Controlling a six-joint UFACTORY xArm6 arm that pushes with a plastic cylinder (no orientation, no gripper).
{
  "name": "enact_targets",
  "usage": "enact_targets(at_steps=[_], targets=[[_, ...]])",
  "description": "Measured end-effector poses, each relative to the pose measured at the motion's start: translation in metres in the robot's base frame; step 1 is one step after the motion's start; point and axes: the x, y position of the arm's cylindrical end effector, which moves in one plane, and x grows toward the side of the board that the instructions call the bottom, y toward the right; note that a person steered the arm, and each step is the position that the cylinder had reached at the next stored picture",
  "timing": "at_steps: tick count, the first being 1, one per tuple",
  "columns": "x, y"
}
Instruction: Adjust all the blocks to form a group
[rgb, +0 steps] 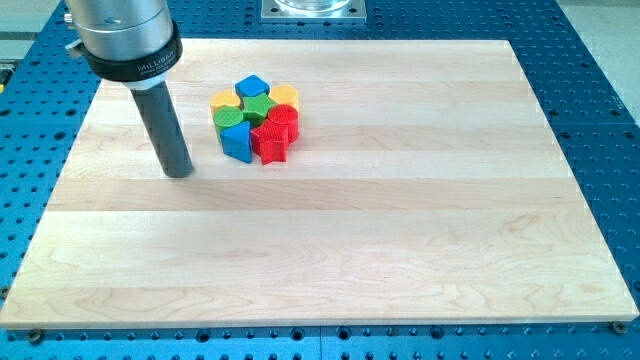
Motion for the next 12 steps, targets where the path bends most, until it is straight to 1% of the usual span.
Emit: enact_targets(at_steps=[1,2,3,4,5,6,7,8,9,10,11,12], targets=[[0.003,0.001],[0.003,0.016],[-0.042,-0.014],[-0.084,0.015],[-0.095,0.033],[-0.103,0.033],[-0.104,0.047],[-0.079,0.058],[-0.104,0.037],[-0.158,0.01],[-0.184,0.041],[-0.153,0.063]])
